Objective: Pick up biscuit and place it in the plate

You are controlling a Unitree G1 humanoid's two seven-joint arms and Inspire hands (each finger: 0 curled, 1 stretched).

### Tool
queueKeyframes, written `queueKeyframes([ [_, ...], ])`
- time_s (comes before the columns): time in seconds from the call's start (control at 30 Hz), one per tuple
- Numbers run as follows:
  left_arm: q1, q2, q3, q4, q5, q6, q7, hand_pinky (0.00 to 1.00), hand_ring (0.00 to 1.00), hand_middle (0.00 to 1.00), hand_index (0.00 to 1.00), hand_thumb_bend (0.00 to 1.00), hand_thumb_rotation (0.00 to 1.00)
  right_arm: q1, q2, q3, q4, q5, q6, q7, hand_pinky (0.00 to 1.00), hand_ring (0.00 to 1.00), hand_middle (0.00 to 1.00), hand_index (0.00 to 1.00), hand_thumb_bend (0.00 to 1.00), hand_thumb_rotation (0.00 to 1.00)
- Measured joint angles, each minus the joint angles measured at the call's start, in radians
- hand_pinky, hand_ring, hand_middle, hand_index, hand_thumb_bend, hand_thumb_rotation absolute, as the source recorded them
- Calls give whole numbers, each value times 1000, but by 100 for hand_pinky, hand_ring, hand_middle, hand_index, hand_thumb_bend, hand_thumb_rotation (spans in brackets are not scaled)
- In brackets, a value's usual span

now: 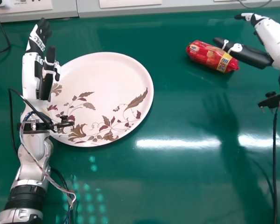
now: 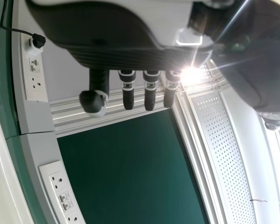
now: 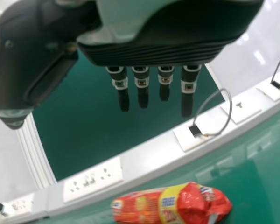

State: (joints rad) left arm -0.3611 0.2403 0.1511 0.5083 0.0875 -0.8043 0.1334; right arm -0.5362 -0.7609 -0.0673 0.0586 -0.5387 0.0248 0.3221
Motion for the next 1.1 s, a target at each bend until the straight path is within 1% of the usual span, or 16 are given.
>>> queueKeyframes([
  [0.07, -1, 0, 1, 3, -1, 0, 0, 0, 100, 100, 100, 100, 84, -41, -13, 29, 49, -3, -6, 20, 83, 96, 99, 96, 97, 49],
  [0.13, -2, 0, 1, 4, -1, 0, -1, 0, 100, 100, 100, 100, 85, -90, -25, 66, 97, -9, 5, 61, 85, 97, 100, 98, 97, 50],
  [0.27, -2, 1, 1, 4, 0, 0, -1, 0, 100, 100, 100, 100, 85, -168, -31, 132, 174, -28, 20, 117, 84, 96, 99, 97, 97, 49],
  [0.4, -2, 1, 1, 4, 0, 0, -1, 0, 100, 100, 100, 100, 85, -226, -32, 184, 248, -47, 15, 136, 83, 94, 98, 96, 100, 51],
  [0.6, -2, 1, 1, 4, -12, 0, -9, 0, 100, 100, 100, 100, 84, -275, -33, 234, 343, -66, -26, 139, 84, 94, 97, 96, 100, 52],
  [0.63, -2, 1, 1, 3, -11, 0, -8, 0, 100, 100, 100, 100, 85, -283, -33, 241, 359, -70, -29, 138, 83, 94, 97, 96, 100, 50],
  [0.77, -2, 2, 1, 3, -8, 0, -7, 0, 100, 100, 100, 100, 86, -304, -32, 274, 399, -97, -39, 138, 84, 94, 97, 96, 100, 47],
  [0.93, -2, 2, 1, 2, -9, 0, -7, 0, 100, 100, 100, 100, 85, -317, -33, 306, 427, -123, -44, 140, 86, 95, 99, 97, 100, 51],
  [0.97, -2, 1, 1, 2, -9, 0, -7, 0, 100, 100, 100, 100, 85, -318, -33, 309, 433, -125, -47, 141, 85, 94, 98, 97, 100, 53],
  [1.1, -2, 1, 1, 3, -10, 0, -7, 0, 100, 100, 100, 100, 84, -326, -40, 330, 453, -146, -71, 151, 86, 95, 99, 97, 100, 56],
])
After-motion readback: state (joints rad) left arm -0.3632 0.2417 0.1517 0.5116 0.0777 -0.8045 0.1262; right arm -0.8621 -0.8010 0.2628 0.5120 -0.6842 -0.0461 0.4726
